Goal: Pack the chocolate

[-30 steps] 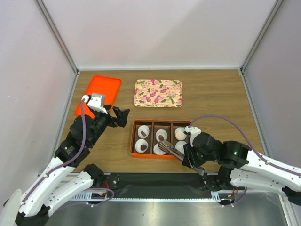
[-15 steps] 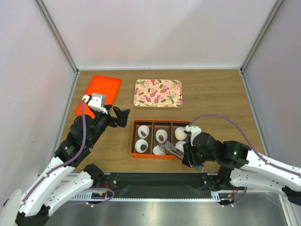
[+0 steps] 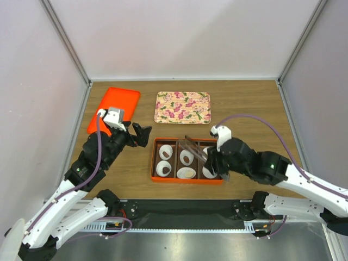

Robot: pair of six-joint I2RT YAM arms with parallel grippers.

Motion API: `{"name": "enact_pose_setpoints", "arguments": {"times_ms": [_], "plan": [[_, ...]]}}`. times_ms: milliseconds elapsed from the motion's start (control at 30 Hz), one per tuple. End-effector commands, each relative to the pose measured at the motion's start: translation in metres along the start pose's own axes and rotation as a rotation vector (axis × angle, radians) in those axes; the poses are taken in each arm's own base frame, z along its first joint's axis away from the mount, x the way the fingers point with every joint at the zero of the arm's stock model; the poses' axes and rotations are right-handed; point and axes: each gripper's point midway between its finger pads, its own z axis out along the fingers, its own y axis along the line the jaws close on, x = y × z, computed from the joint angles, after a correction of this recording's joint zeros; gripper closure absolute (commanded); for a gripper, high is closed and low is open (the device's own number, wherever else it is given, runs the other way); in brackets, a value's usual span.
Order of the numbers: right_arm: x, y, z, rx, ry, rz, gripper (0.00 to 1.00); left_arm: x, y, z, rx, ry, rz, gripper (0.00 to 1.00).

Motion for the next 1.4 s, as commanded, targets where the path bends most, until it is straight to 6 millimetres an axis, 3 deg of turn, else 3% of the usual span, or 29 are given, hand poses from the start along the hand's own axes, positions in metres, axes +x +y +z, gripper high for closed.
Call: {"name": "enact_pose_setpoints", "arguments": {"times_ms": [0, 133, 167, 200, 233, 267, 333, 367, 400, 467, 500, 533, 733, 1067, 1367], "plan": [[-0.065, -0.011, 0.006, 0.091, -0.181, -0.055, 0.57, -0.021, -0.002, -0.003, 0.004, -0.071, -0.031, 0.0], [-0.116, -0.036, 0.041, 0.119, -0.238, -0.049, 0.57, -0.026, 0.003, -0.007, -0.014, -0.092, -0.031, 0.0], [-0.126, -0.037, 0.061, 0.095, -0.229, -0.047, 0.57, -0.027, 0.003, -0.008, -0.013, -0.094, -0.03, 0.0], [-0.146, -0.054, 0.066, 0.128, -0.252, -0.053, 0.57, -0.027, 0.002, -0.008, -0.012, -0.093, -0.03, 0.0], [-0.158, -0.057, 0.073, 0.137, -0.259, -0.073, 0.57, -0.028, 0.003, -0.008, -0.016, -0.094, -0.029, 0.0], [-0.171, -0.066, 0.095, 0.168, -0.25, -0.089, 0.56, -0.029, 0.003, -0.009, -0.015, -0.095, -0.027, 0.0], [-0.187, -0.072, 0.113, 0.195, -0.247, -0.164, 0.55, -0.028, 0.005, -0.01, -0.022, -0.098, -0.021, 0.0], [-0.181, -0.078, 0.14, 0.206, -0.189, -0.183, 0.55, -0.027, 0.006, -0.01, -0.027, -0.097, -0.018, 0.0], [-0.198, -0.074, 0.144, 0.195, -0.212, -0.198, 0.55, -0.027, 0.007, -0.012, -0.03, -0.099, -0.017, 0.0], [-0.206, -0.073, 0.166, 0.183, -0.21, -0.223, 0.55, -0.028, 0.01, -0.012, -0.044, -0.101, -0.009, 0.0], [-0.199, -0.079, 0.19, 0.189, -0.166, -0.222, 0.54, -0.029, 0.011, -0.012, -0.049, -0.106, -0.01, 0.0], [-0.214, -0.076, 0.194, 0.183, -0.187, -0.22, 0.54, -0.028, 0.012, -0.012, -0.055, -0.101, -0.009, 0.0], [-0.21, -0.079, 0.252, 0.166, -0.127, -0.262, 0.51, -0.029, 0.014, -0.014, -0.065, -0.116, -0.035, 0.0], [-0.192, -0.09, 0.295, 0.19, -0.086, -0.273, 0.5, -0.032, 0.019, -0.021, -0.086, -0.139, -0.04, 0.0], [-0.19, -0.106, 0.32, 0.272, -0.067, -0.3, 0.51, -0.033, 0.02, -0.021, -0.091, -0.141, -0.033, 0.0]]}}
